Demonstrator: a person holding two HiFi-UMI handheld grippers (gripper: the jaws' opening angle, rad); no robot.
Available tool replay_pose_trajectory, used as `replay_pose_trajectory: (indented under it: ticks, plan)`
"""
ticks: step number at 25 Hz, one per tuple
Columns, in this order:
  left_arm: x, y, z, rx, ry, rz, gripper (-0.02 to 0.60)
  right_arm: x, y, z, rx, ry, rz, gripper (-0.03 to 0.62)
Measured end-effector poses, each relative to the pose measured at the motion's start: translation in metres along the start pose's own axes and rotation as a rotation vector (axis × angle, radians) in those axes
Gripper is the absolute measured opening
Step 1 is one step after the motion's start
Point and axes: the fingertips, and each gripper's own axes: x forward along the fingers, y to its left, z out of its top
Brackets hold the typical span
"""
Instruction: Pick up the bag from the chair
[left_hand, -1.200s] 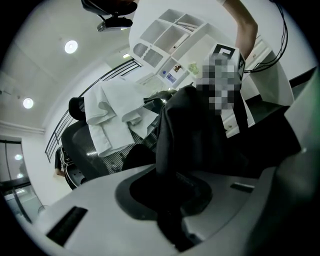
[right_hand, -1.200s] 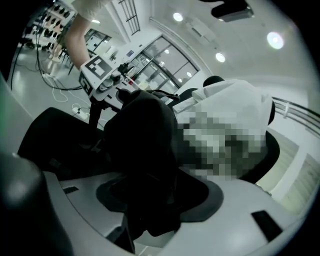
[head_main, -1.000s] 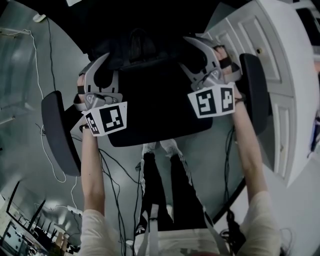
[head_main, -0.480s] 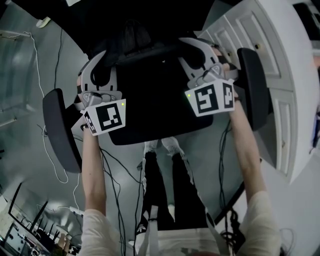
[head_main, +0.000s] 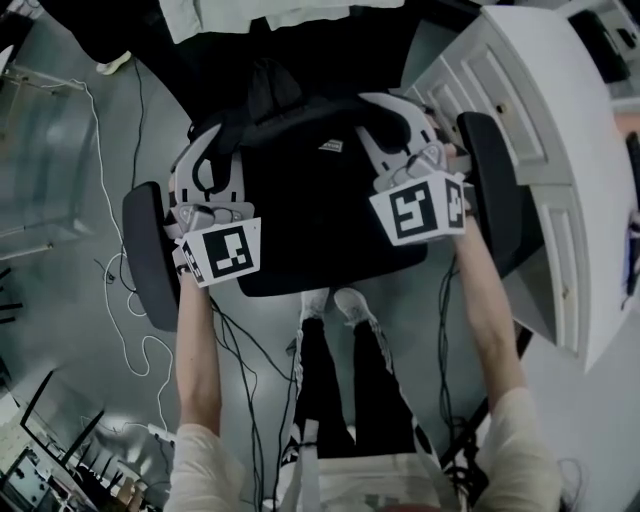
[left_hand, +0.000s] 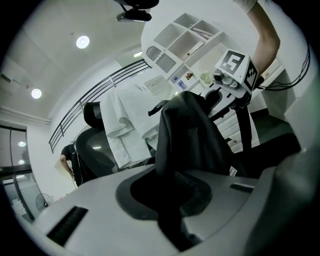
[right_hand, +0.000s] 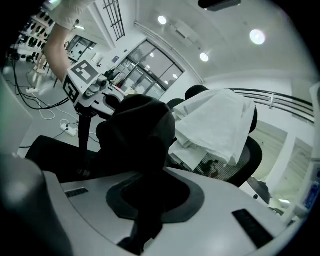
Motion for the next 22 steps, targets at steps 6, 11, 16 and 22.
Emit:
replay_pose_trajectory:
  ticks: [6,11,16,22]
  plan:
    - [-0.025,0.032,0.036,-0.019,-0.006,0.042,0.035,-0.027,-0.027,0.043,0.008,-0.024,-0.047,0.046]
    - [-0.054,0.071,0.096,-0.026,-0.077,0.092,0.035,-0.068,-0.071,0.101,-0.021,-0.044,-0.129,0.046]
    - [-0.073,0.127,0.169,0.009,-0.171,0.146,0.035,-0.105,-0.132,0.165,-0.066,-0.1,-0.209,0.046]
    - [-0.125,0.181,0.247,0.007,-0.252,0.218,0.035,-0.168,-0.17,0.238,-0.064,-0.164,-0.276,0.046]
